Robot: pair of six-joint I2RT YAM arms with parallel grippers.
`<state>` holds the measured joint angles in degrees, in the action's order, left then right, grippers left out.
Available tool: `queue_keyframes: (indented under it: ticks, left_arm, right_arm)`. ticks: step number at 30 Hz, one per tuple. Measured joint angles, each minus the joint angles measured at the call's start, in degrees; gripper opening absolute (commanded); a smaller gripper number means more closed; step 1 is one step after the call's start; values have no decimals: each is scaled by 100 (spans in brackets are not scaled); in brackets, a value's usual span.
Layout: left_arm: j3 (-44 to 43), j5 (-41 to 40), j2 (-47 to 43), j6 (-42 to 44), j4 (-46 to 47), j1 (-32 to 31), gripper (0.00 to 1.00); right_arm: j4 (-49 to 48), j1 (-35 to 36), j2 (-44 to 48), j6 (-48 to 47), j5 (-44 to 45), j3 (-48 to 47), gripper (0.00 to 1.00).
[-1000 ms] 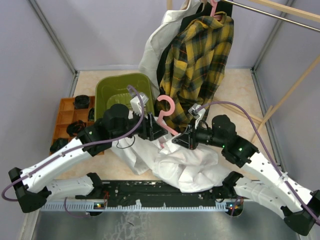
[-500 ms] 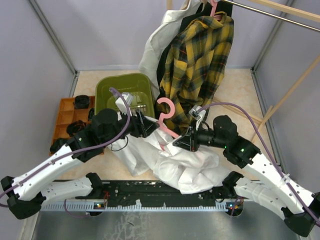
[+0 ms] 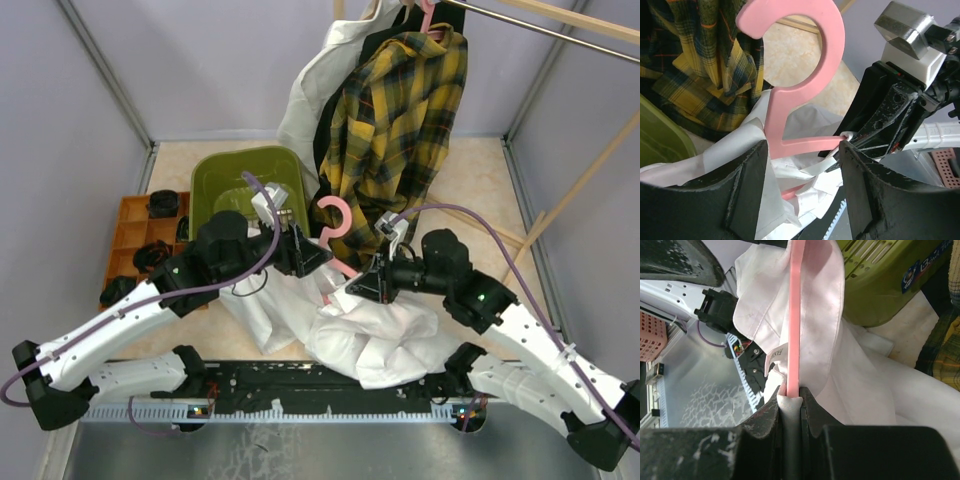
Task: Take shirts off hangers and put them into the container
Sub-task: Remove the shirt from the hanger.
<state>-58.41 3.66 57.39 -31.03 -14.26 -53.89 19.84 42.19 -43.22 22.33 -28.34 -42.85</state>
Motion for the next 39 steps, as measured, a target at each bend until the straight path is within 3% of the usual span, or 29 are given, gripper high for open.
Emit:
queue_keyframes:
  ticks: [14,33,39]
  left_arm:
    - [-278,402,68,-402,-164,-39,64]
    - [-282,-809,59,-236,-452,-103,64]
    - [-535,-391,590,31,-334,-103,50]
  right_arm:
    - [98,72,-44,-24,260,-111,0]
    - [280,50,203,-17,46,-111,0]
    - [260,50,203,-20,-107,-111,0]
